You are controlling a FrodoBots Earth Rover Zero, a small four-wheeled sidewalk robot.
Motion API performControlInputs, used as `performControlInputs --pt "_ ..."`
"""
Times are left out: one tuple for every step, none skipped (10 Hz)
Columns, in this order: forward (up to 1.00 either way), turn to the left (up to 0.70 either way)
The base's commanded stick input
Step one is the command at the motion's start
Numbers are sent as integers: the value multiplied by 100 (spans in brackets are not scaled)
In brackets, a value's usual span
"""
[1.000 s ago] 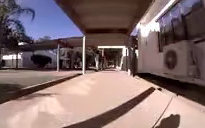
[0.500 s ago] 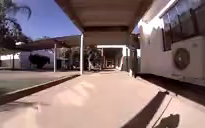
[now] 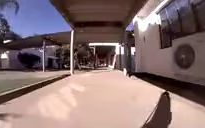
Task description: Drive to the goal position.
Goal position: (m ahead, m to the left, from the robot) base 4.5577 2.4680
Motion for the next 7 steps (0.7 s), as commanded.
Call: performControlInputs --pt "100 1" --pt "100 1" --pt "100 1" --pt "100 1" --pt "100 1" --pt "100 1" --pt "100 1"
